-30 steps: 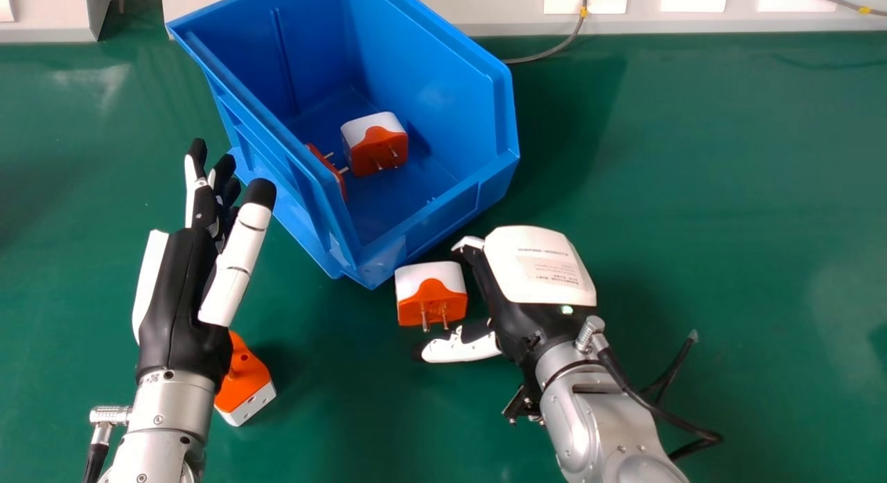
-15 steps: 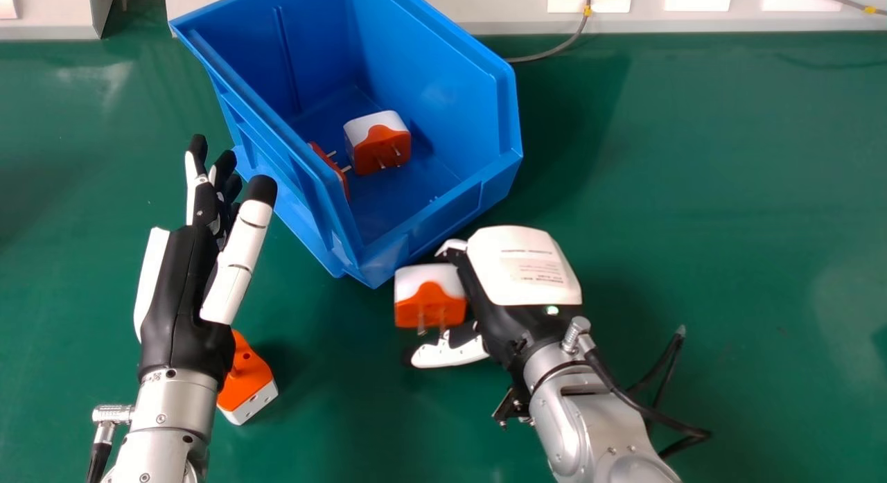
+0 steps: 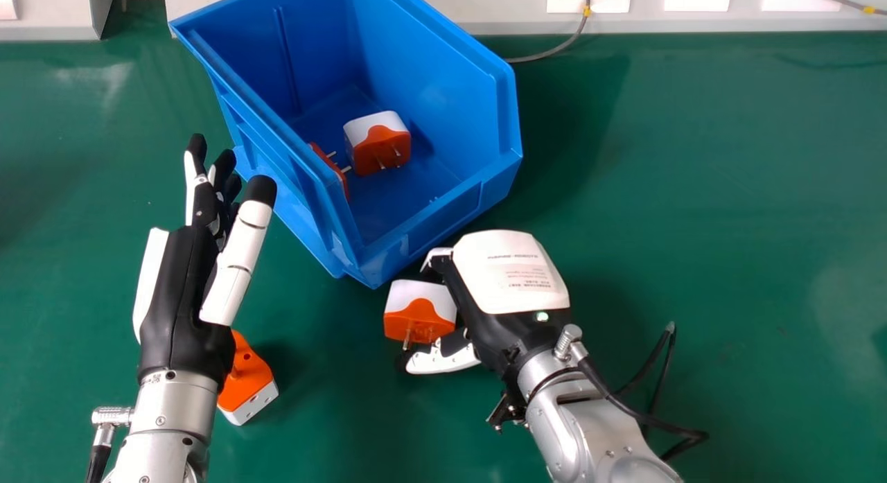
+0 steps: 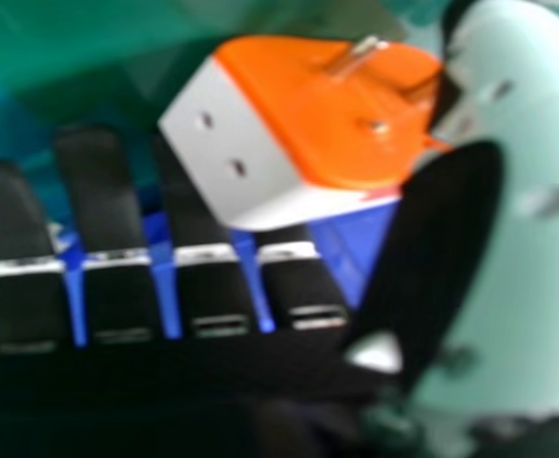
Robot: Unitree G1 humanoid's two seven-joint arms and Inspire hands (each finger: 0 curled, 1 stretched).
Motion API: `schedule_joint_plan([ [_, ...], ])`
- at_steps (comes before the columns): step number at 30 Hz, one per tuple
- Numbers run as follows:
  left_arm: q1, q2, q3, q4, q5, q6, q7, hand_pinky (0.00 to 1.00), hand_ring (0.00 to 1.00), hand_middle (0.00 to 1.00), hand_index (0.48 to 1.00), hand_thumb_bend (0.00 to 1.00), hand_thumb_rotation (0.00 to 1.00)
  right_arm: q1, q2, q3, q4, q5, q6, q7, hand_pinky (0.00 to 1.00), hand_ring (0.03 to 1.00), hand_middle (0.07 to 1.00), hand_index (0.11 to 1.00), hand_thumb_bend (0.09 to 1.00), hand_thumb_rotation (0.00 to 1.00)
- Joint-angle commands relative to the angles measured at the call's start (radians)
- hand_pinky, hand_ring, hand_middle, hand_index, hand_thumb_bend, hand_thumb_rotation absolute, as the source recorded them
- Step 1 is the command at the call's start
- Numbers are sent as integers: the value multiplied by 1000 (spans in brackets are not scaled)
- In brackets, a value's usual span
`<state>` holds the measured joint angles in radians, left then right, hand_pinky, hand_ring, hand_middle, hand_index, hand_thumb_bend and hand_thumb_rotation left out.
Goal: Pick all objects and put in blue box
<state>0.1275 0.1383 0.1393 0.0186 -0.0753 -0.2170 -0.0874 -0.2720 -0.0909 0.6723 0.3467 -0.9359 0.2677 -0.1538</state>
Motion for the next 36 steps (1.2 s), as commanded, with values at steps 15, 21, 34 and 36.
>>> schedule_joint_plan([
  [15,2,10,0,-38,11,8,-4,1000,1000,1000,1000,655,822,30,-2,-12,-38,63,-6,108,64,127,468,491,525,14],
  [21,2,12,2,-39,9,9,-6,1000,1000,1000,1000,651,821,54,0,-20,-78,69,16,118,64,126,469,491,521,4],
  [34,16,19,8,-64,5,27,-12,1000,1000,1000,1000,646,819,196,-50,-59,-352,65,72,198,74,135,469,491,518,0],
  [36,16,20,10,-64,2,29,-14,1000,1000,1000,1000,645,819,233,-70,-73,-423,65,77,216,69,129,469,491,517,0],
])
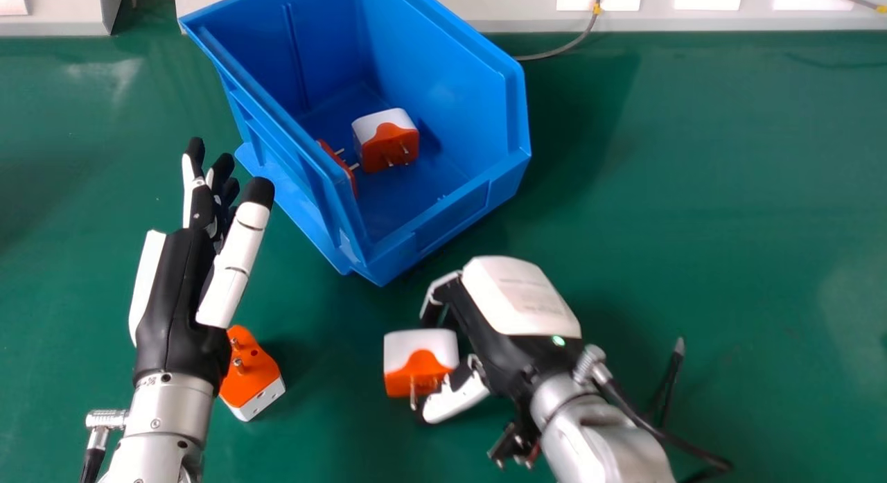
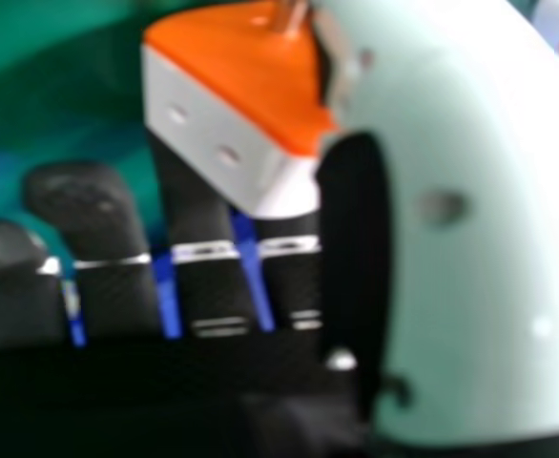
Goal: Pick all objects and put in blue box
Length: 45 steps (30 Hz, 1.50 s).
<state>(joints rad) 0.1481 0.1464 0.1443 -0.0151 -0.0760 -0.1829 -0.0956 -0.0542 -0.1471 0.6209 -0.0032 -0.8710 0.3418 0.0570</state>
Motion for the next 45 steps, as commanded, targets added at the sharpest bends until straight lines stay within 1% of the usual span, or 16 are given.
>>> schedule_joint_plan([
  [1,-6,13,6,-29,1,-5,-7,1000,1000,1000,1000,645,819,38,-26,-32,-114,2,0,10,67,127,469,491,517,0],
  [8,-12,18,11,-23,1,-1,-11,1000,1000,1000,1000,651,820,102,-79,-90,-294,-24,-5,36,57,114,469,490,515,0],
  [9,-12,18,12,-22,0,-1,-12,1000,1000,1000,1000,652,820,104,-84,-99,-317,-28,-6,42,59,117,451,488,512,0],
  [13,-17,19,18,-10,-10,-13,-20,1000,1000,1000,1000,649,820,92,-85,-154,-397,9,-34,40,68,126,456,481,512,0],
  [15,-16,18,18,-11,-10,-18,-21,1000,1000,1000,1000,643,818,69,-78,-179,-415,25,-57,28,71,125,364,477,501,50],
  [16,-15,17,18,-12,-10,-19,-21,1000,1000,1000,1000,643,818,54,-72,-192,-421,34,-66,27,71,125,364,477,501,50],
  [17,-13,16,18,-13,-10,-20,-20,1000,1000,1000,1000,640,816,36,-67,-202,-425,42,-75,27,66,119,323,475,498,67],
  [18,-12,16,19,-14,-9,-22,-20,1000,1000,1000,1000,640,816,16,-62,-211,-426,45,-83,27,66,119,323,475,498,67],
  [19,-11,16,19,-13,-8,-24,-18,1000,1000,1000,1000,641,815,-8,-59,-218,-422,48,-92,26,58,110,286,474,495,81],
  [20,-11,16,19,-12,-6,-25,-18,1000,1000,1000,1000,641,815,-22,-57,-223,-419,49,-97,26,58,110,286,474,495,81],
  [22,-9,16,19,-12,-4,-28,-17,1000,1000,1000,1000,651,816,-67,-53,-231,-400,47,-111,25,46,97,235,472,491,100],
  [26,-5,9,19,-14,-5,-30,-13,1000,1000,1000,1000,662,818,-186,-49,-238,-331,33,-137,29,40,93,202,471,488,117],
  [29,-6,7,19,-6,-5,-42,-14,1000,1000,1000,1000,668,819,-275,-54,-238,-272,27,-155,31,40,93,188,470,486,125],
  [34,1,7,22,-1,-5,-59,-16,1000,1000,1000,1000,672,819,-438,-37,-223,-130,22,-174,29,41,93,173,469,485,132],
  [42,20,9,33,6,-12,-77,-20,1000,1000,1000,1000,657,817,-759,63,-175,304,26,-202,-66,41,92,180,471,485,135],
  [45,28,6,34,-4,-13,-73,-19,1000,1000,1000,1000,641,813,-843,103,-163,454,33,-203,-105,44,99,196,473,486,136],
])
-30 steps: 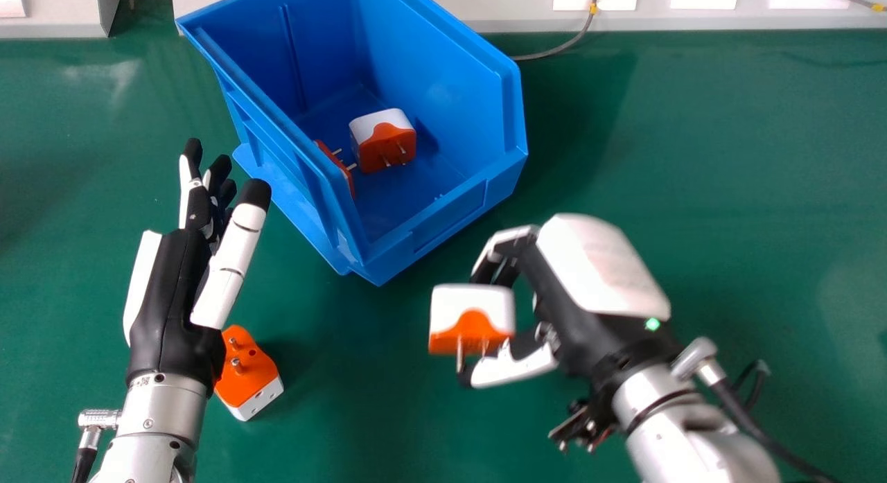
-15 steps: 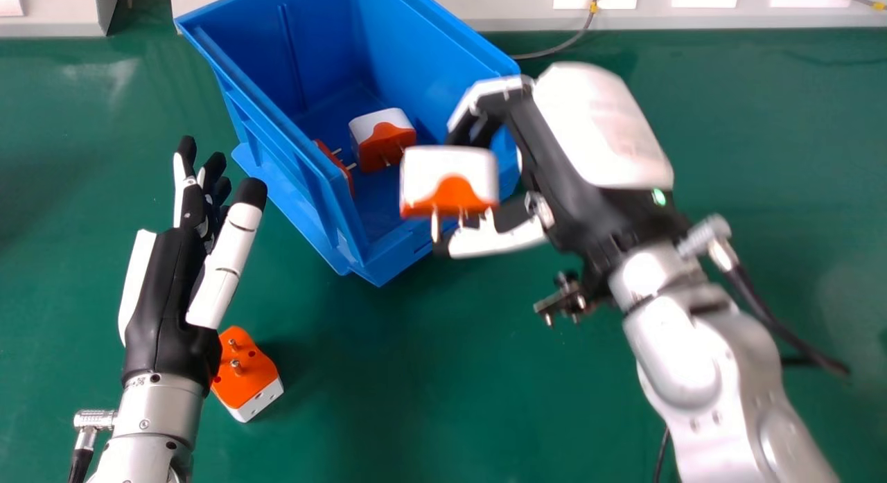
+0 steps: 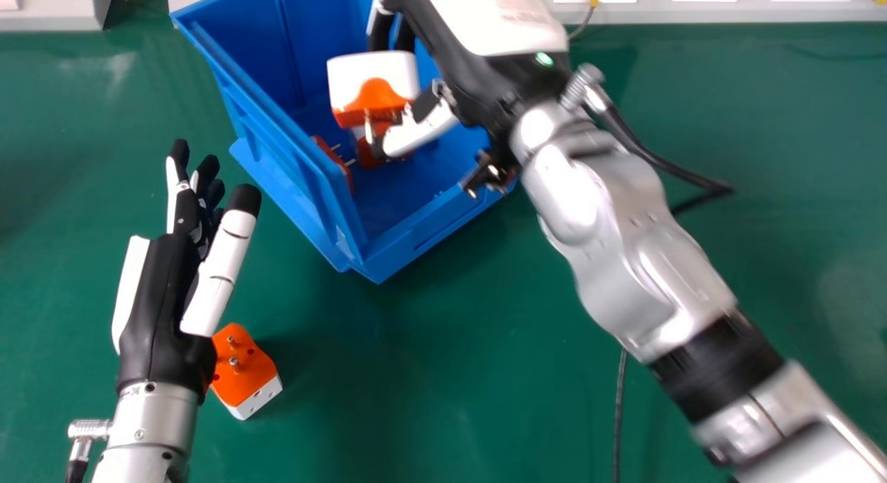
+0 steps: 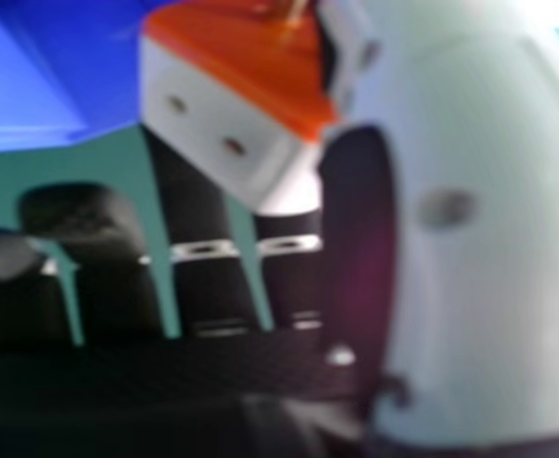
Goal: Pick all objects and put in blue box
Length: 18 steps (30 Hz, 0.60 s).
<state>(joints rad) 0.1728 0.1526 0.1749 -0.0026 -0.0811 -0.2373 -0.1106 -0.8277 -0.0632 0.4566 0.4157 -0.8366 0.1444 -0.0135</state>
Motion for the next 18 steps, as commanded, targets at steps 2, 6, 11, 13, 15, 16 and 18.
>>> schedule_joint_plan([
  [2,9,-4,2,-23,-4,-16,1,1000,1000,1000,1000,634,811,-171,70,17,215,5,-7,-62,47,105,209,474,487,136],
  [6,24,-12,-1,-44,-2,-7,6,1000,1000,1000,1000,635,810,-297,127,24,446,36,-38,-89,65,126,239,479,489,135],
  [11,35,-20,-4,-72,-4,11,8,1000,1000,1000,1000,641,810,-395,173,54,637,47,-66,-115,77,135,241,483,501,125],
  [13,38,-20,-5,-79,-1,16,9,1000,1000,1000,1000,641,810,-412,183,75,680,37,-70,-134,77,135,241,483,501,125],
  [15,42,-20,-6,-86,2,16,9,1000,1000,1000,1000,644,811,-426,191,101,715,25,-68,-156,81,139,287,483,505,100],
  [16,43,-19,-6,-88,4,14,9,1000,1000,1000,1000,644,811,-434,195,114,733,19,-66,-166,81,139,287,483,505,100],
  [18,45,-20,-7,-90,8,11,10,1000,1000,1000,1000,645,811,-449,202,135,763,13,-59,-176,76,132,328,480,511,64],
])
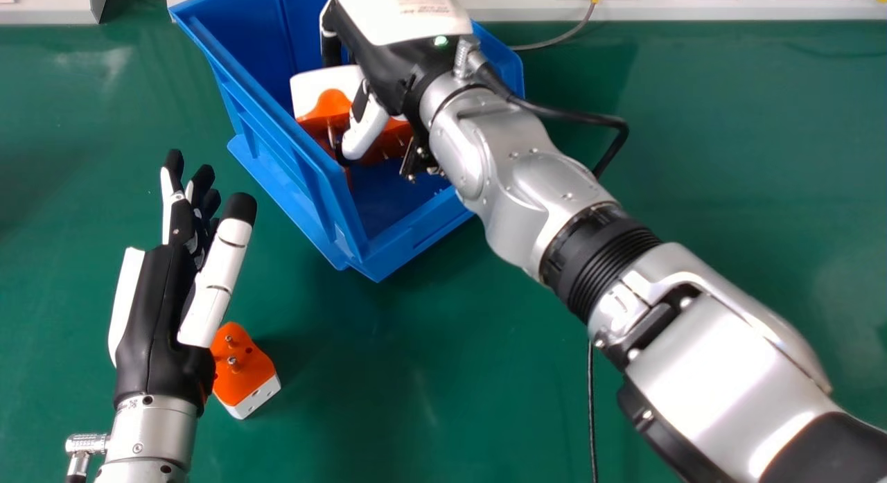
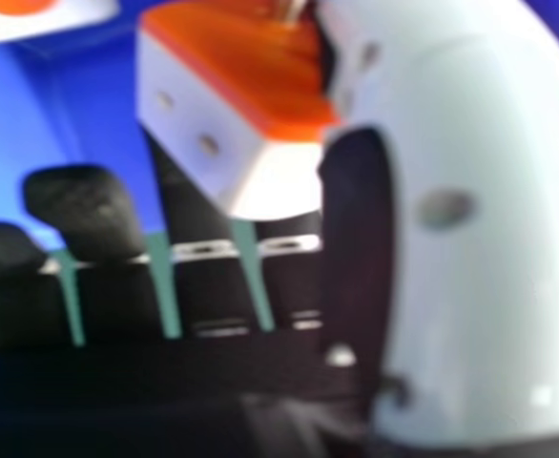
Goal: Pick all objects and put in blue box
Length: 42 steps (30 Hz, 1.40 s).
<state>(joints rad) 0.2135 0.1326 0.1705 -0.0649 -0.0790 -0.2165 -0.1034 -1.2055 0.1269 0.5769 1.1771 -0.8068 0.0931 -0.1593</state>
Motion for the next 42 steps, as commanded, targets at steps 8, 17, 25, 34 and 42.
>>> schedule_joint_plan([
  [8,6,0,-4,-26,7,-19,4,1000,1000,1000,1000,635,813,-101,25,46,59,-12,14,-30,99,149,359,484,516,26],
  [17,6,1,-1,-26,5,-20,5,1000,1000,1000,1000,617,815,-89,19,23,65,20,11,-68,90,141,389,478,524,4],
  [25,-1,2,2,-18,6,-20,8,1000,1000,1000,1000,613,815,-75,19,22,79,40,18,-97,92,150,392,473,524,1],
  [34,3,3,6,-21,7,-25,12,1000,1000,1000,1000,616,814,-51,5,42,67,49,3,-85,403,500,613,614,566,243],
  [42,-4,5,9,-8,4,-41,12,1000,1000,1000,1000,629,823,-31,-4,11,45,78,6,-101,673,793,850,755,537,342],
])
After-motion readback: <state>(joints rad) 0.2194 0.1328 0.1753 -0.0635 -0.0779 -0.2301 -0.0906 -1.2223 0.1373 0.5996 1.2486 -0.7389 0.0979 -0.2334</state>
